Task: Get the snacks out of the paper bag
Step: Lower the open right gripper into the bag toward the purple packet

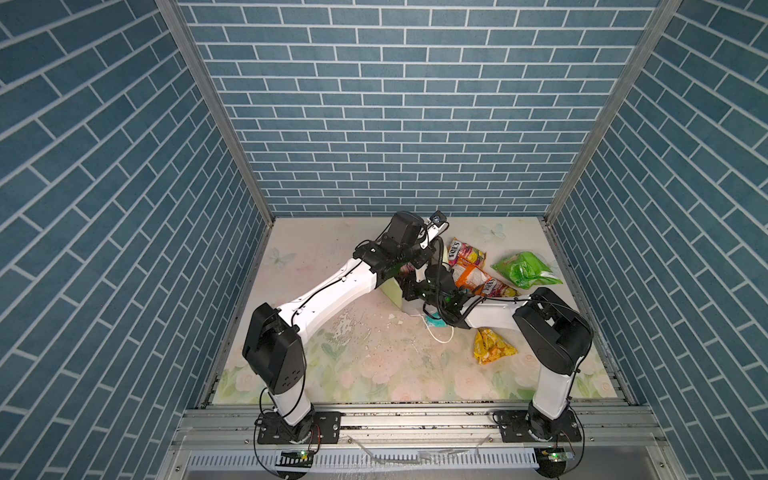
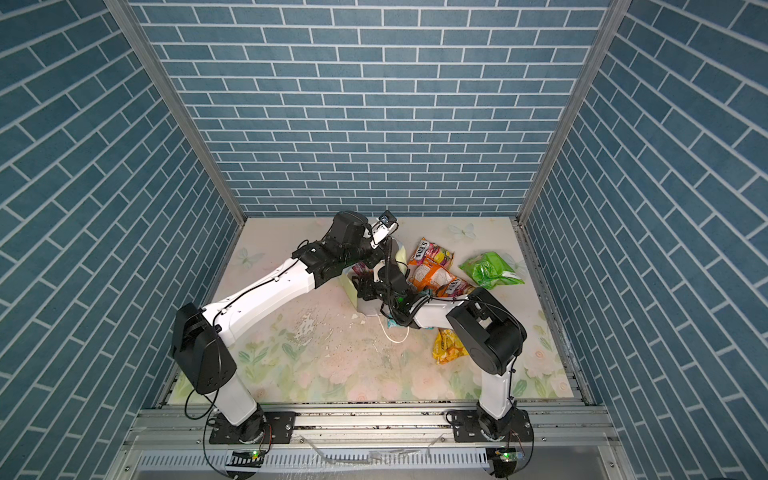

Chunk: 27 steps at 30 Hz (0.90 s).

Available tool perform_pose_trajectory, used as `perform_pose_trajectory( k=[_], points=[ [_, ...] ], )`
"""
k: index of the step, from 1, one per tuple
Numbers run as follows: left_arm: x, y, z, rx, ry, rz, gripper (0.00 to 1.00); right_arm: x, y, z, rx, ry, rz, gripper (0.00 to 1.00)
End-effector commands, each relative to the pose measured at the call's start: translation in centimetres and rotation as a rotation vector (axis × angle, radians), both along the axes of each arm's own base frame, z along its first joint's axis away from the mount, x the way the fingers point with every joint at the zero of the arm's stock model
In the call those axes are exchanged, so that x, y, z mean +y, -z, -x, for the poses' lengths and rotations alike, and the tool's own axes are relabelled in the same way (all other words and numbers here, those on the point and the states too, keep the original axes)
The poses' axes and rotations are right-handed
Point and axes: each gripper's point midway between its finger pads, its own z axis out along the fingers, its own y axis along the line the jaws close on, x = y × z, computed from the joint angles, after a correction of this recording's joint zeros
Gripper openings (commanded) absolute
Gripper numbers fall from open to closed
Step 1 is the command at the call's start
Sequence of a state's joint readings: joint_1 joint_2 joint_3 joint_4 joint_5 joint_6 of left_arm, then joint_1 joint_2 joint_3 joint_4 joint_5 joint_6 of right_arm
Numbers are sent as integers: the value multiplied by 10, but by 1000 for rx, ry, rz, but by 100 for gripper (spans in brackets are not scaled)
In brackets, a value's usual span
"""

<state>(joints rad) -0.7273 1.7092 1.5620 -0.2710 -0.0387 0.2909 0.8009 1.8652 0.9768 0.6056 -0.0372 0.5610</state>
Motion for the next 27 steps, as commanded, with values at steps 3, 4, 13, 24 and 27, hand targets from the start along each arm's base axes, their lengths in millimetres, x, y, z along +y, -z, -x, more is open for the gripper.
perform_pose_trajectory(
  k=[3,4,13,24,27],
  points=[
    [-10,-20,14,-60,73,61,0,-1,13,-6,60,29,34,83],
    [-9,-19,14,-62,72,61,0,-3,15,-7,60,36,46,86],
    [-17,-16,17,-36,107,69,0,-7,12,-23,-19,85,95,96],
    [-8,-27,8,-69,46,62,0,-14,16,-20,-20,107,78,95],
    [-6,-29,6,-73,27,58,0,-11,23,-22,39,99,93,94]
  ],
)
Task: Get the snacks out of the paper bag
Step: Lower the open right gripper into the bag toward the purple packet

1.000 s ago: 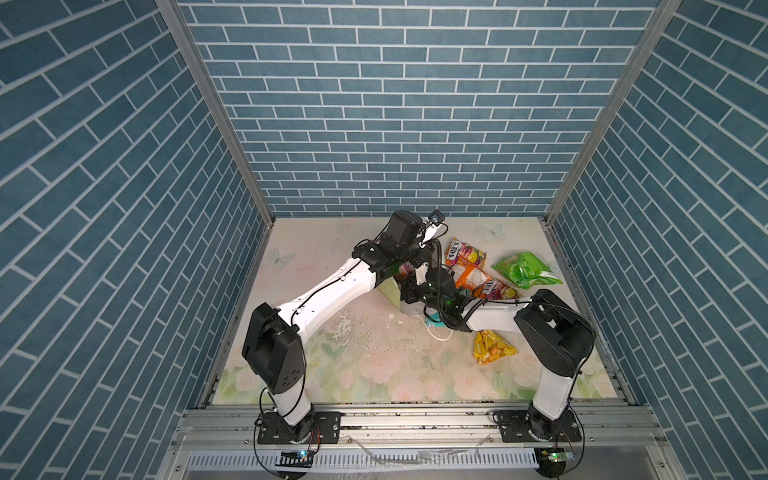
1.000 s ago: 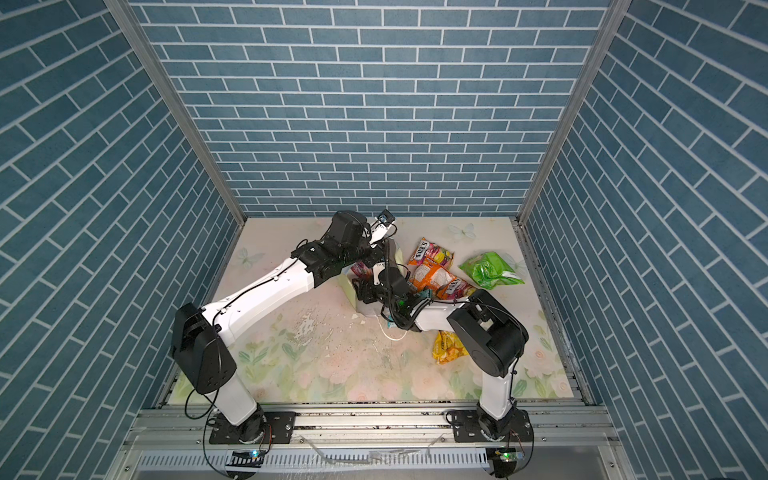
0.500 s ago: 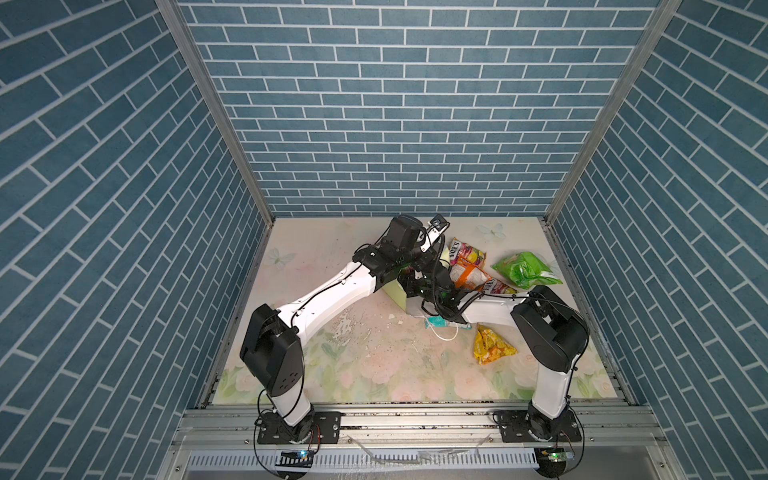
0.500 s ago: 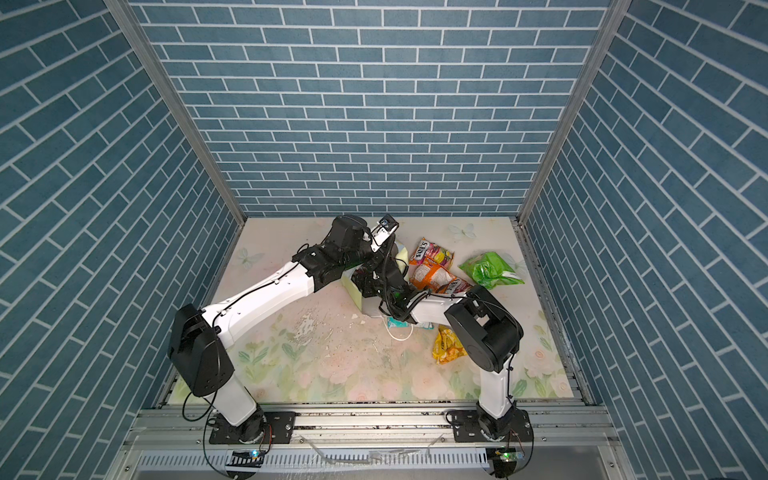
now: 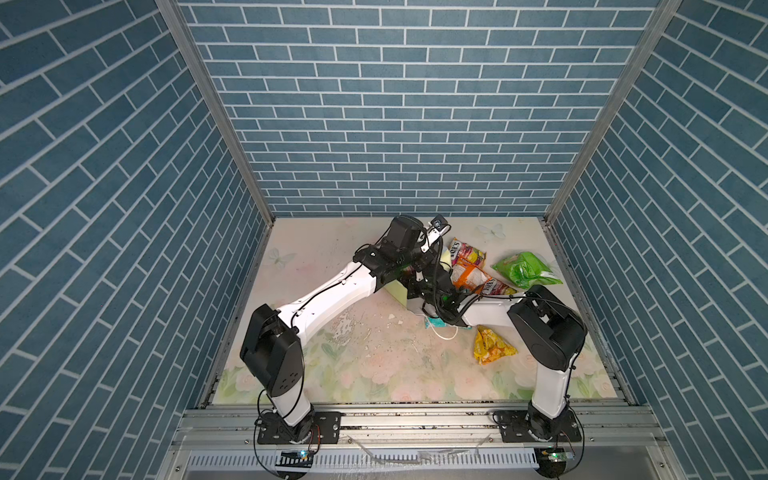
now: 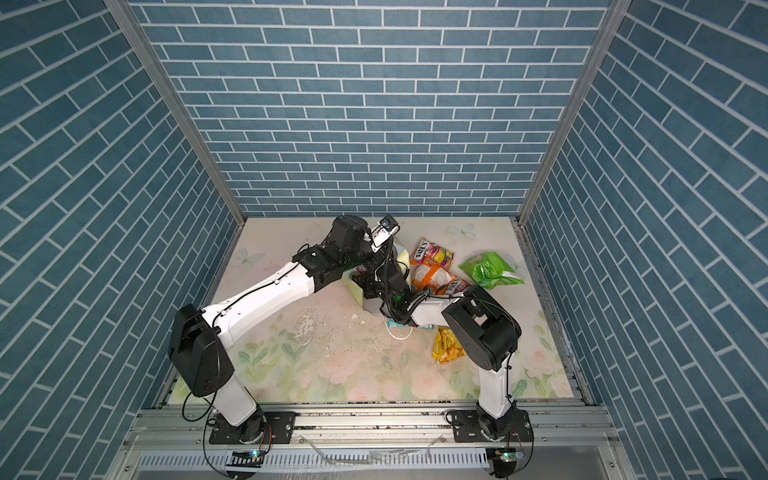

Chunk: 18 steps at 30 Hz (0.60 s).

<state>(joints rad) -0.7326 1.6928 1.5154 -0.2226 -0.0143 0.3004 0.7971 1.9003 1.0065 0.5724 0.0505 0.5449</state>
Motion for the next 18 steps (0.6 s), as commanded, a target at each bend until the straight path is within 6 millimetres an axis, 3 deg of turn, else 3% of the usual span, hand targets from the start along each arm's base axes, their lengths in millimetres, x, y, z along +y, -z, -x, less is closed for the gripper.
perform_pose_trajectory(
  k=[1,5,12,18],
  points=[
    [-1,-33,-1,-64,-12,40,0,-2,13,-6,58,21,32,94],
    [1,-34,-4,-55,-34,32,0,-3,12,-6,61,28,38,93],
    [-2,-19,-8,-38,-38,-2,0,-2,-16,2,-42,-22,36,93],
    [-5,-11,-13,-21,-41,-26,0,-4,-28,12,-133,-20,81,93]
  ],
)
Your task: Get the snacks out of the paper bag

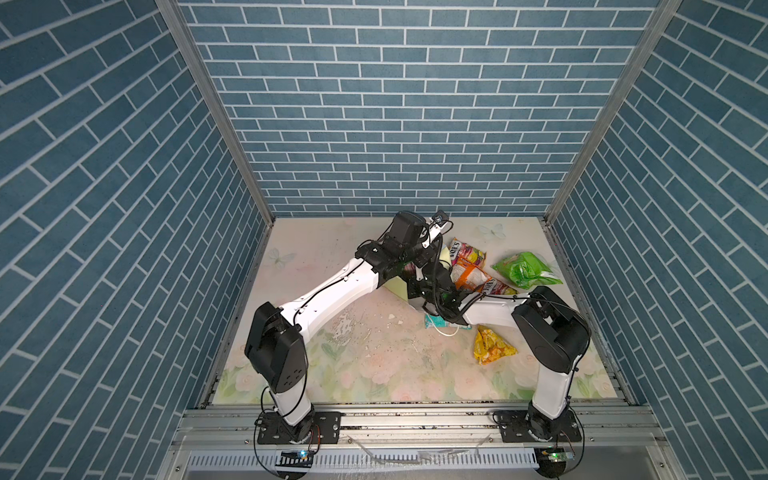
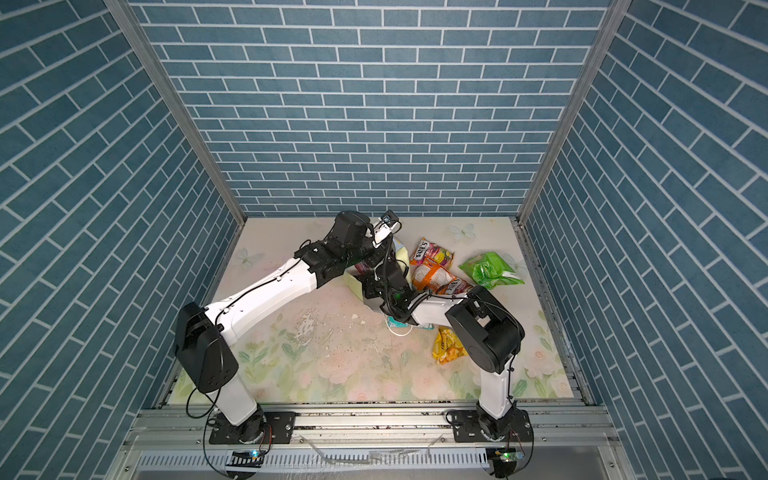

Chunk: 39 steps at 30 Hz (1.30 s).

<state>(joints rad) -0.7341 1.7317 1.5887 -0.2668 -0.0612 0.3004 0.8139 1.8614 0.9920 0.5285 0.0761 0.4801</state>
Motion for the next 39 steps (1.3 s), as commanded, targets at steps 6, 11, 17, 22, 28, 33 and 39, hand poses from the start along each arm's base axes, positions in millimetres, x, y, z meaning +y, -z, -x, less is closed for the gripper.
perform_pose_trajectory(
  k=[6,11,17,22,28,33,39],
  points=[
    [-3,-4,-6,-19,-20,-16,0,1,-36,12,-123,5,53,92],
    [-4,-5,-8,-16,-23,-18,0,4,-33,13,-118,22,117,92],
    [-6,-4,-6,-9,-11,-12,0,14,-11,10,-64,2,204,92],
    [-5,-7,-1,-12,5,-3,0,1,-2,1,-61,47,268,93],
    [-7,-7,5,-13,40,1,0,-9,-1,-3,-36,59,195,94],
    [-10,-6,8,-1,55,8,0,-7,6,-1,3,27,101,99],
    [-13,-7,11,-5,65,9,0,-11,13,-8,19,49,121,99]
  ],
)
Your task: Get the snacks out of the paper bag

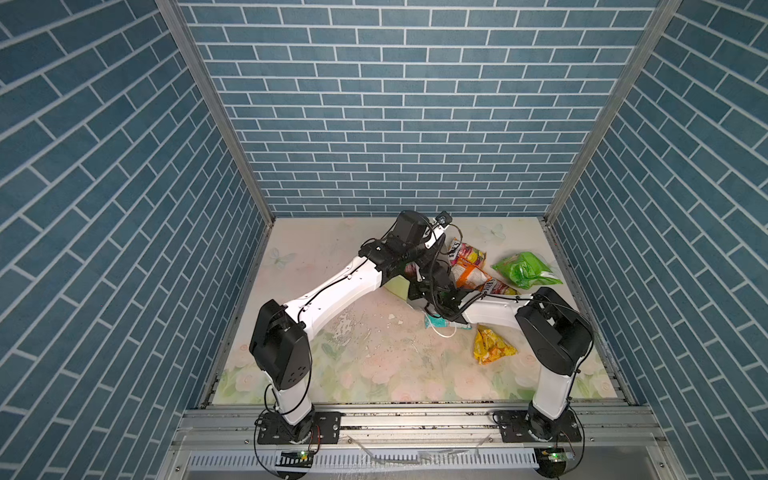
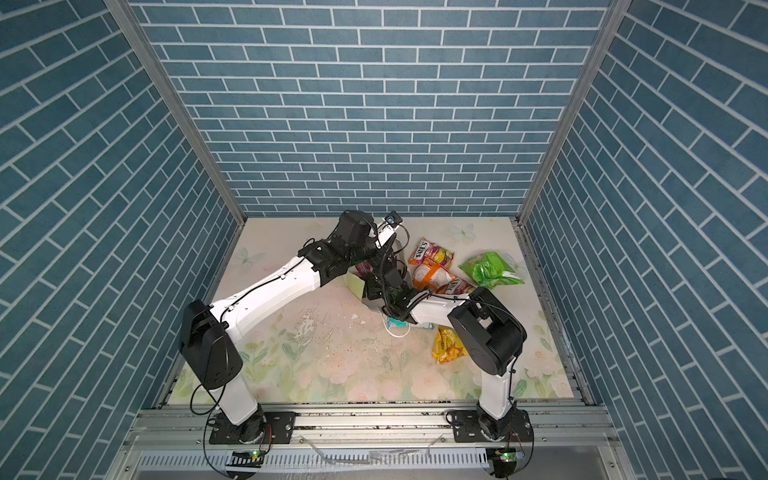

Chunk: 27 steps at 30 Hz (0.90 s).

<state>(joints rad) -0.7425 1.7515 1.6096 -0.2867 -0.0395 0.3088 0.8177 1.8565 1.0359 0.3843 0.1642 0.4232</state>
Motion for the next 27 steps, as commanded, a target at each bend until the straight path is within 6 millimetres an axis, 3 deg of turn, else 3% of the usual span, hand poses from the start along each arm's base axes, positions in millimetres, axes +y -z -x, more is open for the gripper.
perform_pose_trajectory(
  k=[1,10,17,23,27],
  points=[
    [-6,-12,10,-21,37,20,0,4,5,-4,21,0,-18,99],
    [-19,-6,20,-5,65,19,0,-6,23,-30,22,77,53,99],
    [-27,-2,22,13,90,34,0,0,27,-44,-25,76,89,99],
    [-28,-5,25,18,105,48,0,-9,46,-54,3,144,151,97],
    [-29,-3,26,21,112,48,0,-16,64,-60,41,180,215,91]
  ],
)
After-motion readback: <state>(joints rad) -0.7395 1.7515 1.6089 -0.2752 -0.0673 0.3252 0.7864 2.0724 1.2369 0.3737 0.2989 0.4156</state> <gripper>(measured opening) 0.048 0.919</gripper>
